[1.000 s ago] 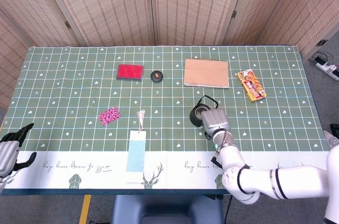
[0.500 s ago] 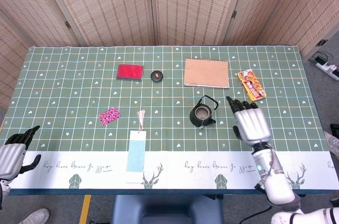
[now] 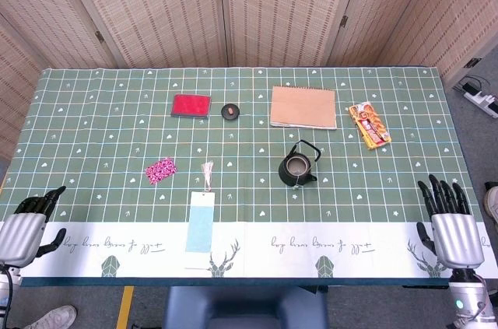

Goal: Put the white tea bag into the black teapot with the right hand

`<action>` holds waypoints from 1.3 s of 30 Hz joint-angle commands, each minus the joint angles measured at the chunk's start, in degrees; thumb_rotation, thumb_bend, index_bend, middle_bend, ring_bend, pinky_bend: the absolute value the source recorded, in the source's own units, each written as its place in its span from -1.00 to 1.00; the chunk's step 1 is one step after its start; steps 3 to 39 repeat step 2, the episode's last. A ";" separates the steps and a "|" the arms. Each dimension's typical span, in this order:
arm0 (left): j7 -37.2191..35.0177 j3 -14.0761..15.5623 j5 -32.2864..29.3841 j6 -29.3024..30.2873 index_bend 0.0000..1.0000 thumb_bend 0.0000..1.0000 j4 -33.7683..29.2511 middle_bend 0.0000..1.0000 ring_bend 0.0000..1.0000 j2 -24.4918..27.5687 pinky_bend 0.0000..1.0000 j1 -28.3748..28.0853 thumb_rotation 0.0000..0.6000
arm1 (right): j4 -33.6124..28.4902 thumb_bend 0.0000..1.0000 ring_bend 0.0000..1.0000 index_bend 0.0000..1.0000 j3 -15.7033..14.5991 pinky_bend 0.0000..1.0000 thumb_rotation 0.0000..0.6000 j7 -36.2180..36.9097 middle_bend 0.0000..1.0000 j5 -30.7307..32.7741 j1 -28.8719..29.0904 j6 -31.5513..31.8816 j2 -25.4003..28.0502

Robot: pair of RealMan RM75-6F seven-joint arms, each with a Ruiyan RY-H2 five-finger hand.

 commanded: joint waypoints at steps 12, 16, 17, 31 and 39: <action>0.36 0.03 -0.19 -0.29 -1.00 -0.24 0.19 -0.79 -0.65 -0.16 -0.67 -0.08 1.00 | 0.04 -0.16 -1.00 -1.00 1.17 -1.00 1.00 0.13 -1.00 -1.54 -1.56 -1.09 -0.34; 0.36 0.03 -0.19 -0.29 -1.00 -0.24 0.19 -0.79 -0.65 -0.16 -0.67 -0.08 1.00 | 0.04 -0.16 -1.00 -1.00 1.17 -1.00 1.00 0.13 -1.00 -1.54 -1.56 -1.09 -0.34; 0.36 0.03 -0.19 -0.29 -1.00 -0.24 0.19 -0.79 -0.65 -0.16 -0.67 -0.08 1.00 | 0.04 -0.16 -1.00 -1.00 1.17 -1.00 1.00 0.13 -1.00 -1.54 -1.56 -1.09 -0.34; 0.36 0.03 -0.19 -0.29 -1.00 -0.24 0.19 -0.79 -0.65 -0.16 -0.67 -0.08 1.00 | 0.04 -0.16 -1.00 -1.00 1.17 -1.00 1.00 0.13 -1.00 -1.54 -1.56 -1.09 -0.34; 0.36 0.03 -0.19 -0.29 -1.00 -0.24 0.19 -0.79 -0.65 -0.16 -0.67 -0.08 1.00 | 0.04 -0.16 -1.00 -1.00 1.17 -1.00 1.00 0.13 -1.00 -1.54 -1.56 -1.09 -0.34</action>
